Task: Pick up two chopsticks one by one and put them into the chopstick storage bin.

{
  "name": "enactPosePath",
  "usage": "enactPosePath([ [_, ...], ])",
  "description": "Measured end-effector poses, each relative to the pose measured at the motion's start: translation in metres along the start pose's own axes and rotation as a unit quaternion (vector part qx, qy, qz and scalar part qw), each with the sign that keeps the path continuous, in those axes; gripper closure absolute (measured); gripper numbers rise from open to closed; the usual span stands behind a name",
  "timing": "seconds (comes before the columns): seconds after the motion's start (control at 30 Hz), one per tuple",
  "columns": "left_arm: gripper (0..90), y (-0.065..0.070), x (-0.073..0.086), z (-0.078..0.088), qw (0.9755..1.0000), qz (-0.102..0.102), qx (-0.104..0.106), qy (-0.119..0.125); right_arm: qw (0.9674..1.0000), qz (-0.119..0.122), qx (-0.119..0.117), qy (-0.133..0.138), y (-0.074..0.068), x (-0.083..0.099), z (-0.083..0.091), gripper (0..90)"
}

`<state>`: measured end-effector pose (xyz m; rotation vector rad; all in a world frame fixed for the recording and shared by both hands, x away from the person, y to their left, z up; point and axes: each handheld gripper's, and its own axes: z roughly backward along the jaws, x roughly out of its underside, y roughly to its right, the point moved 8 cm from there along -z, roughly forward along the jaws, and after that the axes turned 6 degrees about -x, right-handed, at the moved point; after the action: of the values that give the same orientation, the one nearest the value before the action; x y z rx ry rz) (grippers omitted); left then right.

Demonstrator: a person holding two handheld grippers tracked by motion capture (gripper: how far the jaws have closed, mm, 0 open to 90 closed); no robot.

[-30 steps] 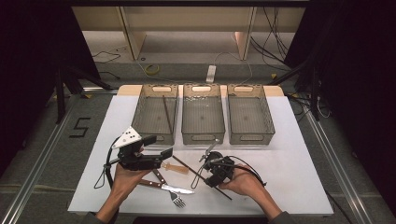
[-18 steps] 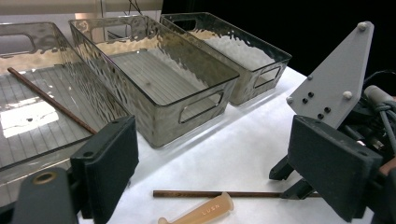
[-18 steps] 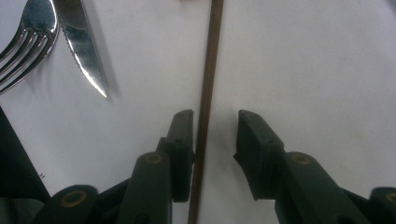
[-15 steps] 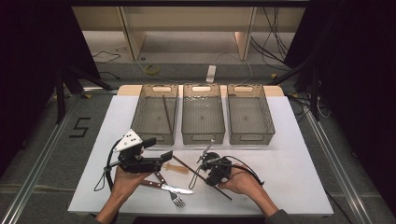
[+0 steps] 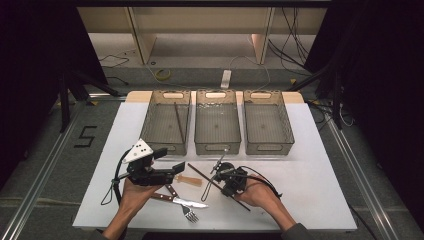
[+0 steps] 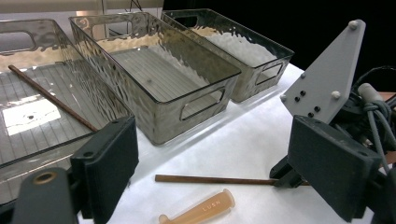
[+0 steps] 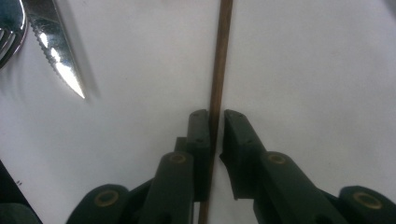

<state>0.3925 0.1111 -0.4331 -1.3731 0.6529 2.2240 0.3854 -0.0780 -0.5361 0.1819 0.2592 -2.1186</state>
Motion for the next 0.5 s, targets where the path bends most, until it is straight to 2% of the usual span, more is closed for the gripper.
enactPosePath([
  [0.13, 15.5, -0.0001, 0.0006, -0.0006, 1.0, -0.001, 0.001, -0.003, 1.0, -0.003, 0.003, -0.005, -0.0002, -0.0007, -0.0002, 85.0],
  [0.23, 15.5, -0.0006, 0.0019, -0.0012, 1.0, 0.001, -0.001, -0.006, 1.0, 0.005, 0.007, -0.003, -0.001, -0.0011, -0.0004, 85.9],
  [0.37, 15.5, -0.0008, 0.0015, -0.0012, 1.0, 0.002, -0.002, -0.005, 1.0, 0.006, 0.0, 0.0, 0.0003, -0.0004, 0.0009, 86.1],
  [0.5, 15.5, -0.0019, 0.0024, -0.0019, 0.9999, 0.005, -0.006, -0.009, 0.9999, 0.006, -0.005, 0.014, 0.0013, -0.0012, 0.0078, 86.1],
])
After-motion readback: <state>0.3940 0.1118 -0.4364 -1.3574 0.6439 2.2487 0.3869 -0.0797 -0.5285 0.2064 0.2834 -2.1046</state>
